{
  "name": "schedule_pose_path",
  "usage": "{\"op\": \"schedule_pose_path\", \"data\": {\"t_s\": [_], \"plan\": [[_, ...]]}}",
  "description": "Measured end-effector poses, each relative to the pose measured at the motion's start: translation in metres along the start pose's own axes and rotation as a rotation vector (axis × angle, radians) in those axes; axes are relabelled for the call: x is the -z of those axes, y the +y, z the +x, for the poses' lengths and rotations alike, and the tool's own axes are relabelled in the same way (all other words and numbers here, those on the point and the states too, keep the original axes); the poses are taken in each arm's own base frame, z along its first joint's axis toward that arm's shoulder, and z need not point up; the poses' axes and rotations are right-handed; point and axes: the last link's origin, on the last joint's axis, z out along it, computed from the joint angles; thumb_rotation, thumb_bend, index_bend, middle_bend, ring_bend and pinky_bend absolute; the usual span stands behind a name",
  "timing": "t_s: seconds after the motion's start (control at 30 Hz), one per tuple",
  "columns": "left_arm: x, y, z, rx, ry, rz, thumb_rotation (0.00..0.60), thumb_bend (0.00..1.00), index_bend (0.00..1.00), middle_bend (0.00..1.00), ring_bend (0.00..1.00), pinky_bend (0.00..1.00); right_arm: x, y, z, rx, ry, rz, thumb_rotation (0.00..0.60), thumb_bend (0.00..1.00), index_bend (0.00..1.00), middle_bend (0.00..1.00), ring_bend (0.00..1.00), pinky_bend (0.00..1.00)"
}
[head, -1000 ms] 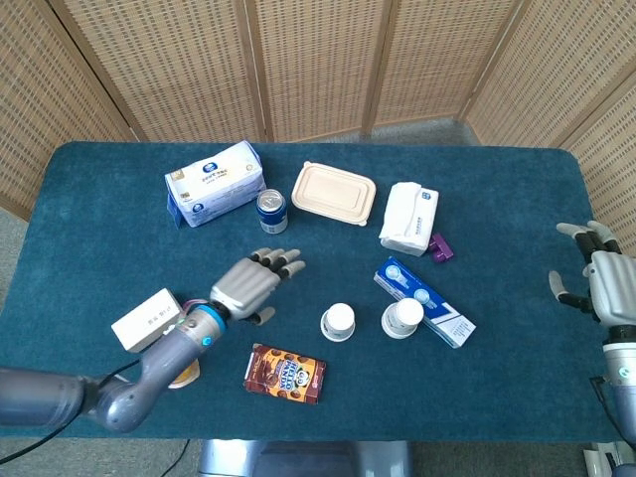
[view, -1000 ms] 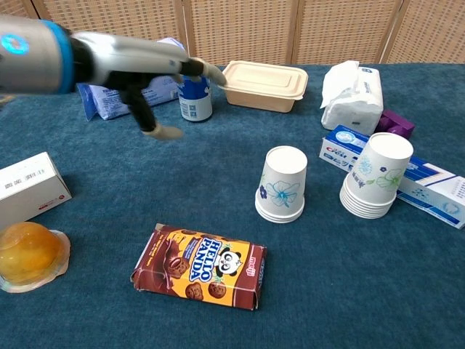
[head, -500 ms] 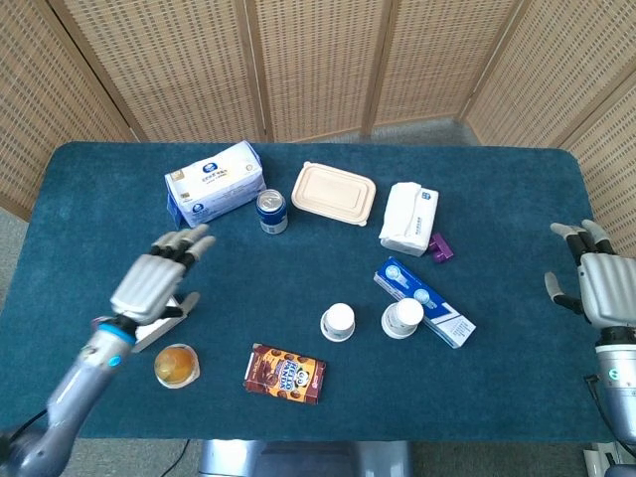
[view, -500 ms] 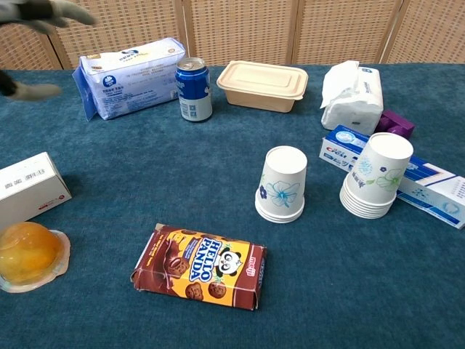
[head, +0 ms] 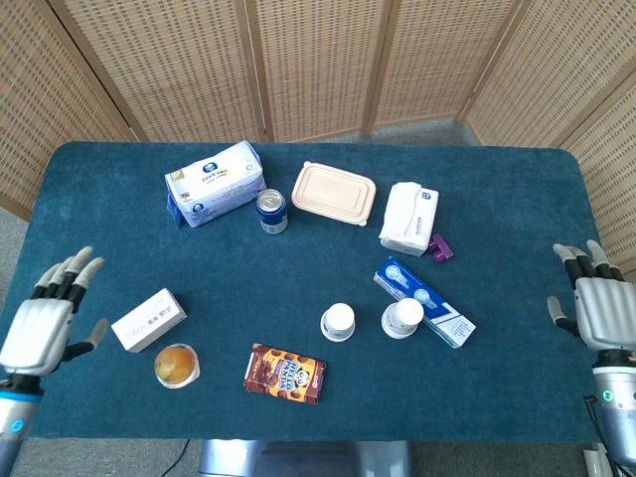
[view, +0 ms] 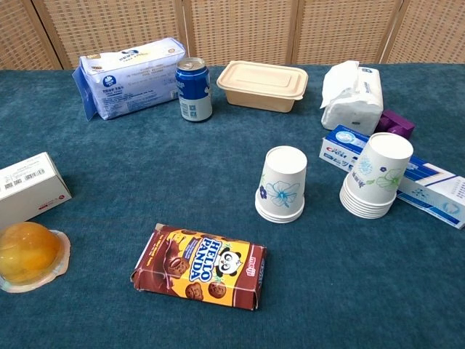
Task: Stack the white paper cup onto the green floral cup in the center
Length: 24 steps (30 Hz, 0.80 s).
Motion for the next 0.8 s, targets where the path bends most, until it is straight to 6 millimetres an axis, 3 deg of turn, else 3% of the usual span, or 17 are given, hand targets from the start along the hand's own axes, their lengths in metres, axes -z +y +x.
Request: {"op": "schedule_pose_path", "data": {"t_s": [0.2, 0.8], "plan": [[0.019, -0.016, -0.002, 0.018, 0.004, 0.051, 0.6, 0.43, 0.0, 0.0, 0.0, 0.09, 0.006, 0.003, 0.002, -0.003, 0.01, 0.0, 0.6, 0.42, 0.13, 0.2, 0.0, 0.26], [0.014, -0.011, -0.004, 0.021, 0.0, 0.042, 0.6, 0.42, 0.0, 0.0, 0.0, 0.08, 0.011, 0.009, -0.001, -0.026, 0.013, -0.005, 0.6, 0.42, 0.13, 0.2, 0.0, 0.26]]}}
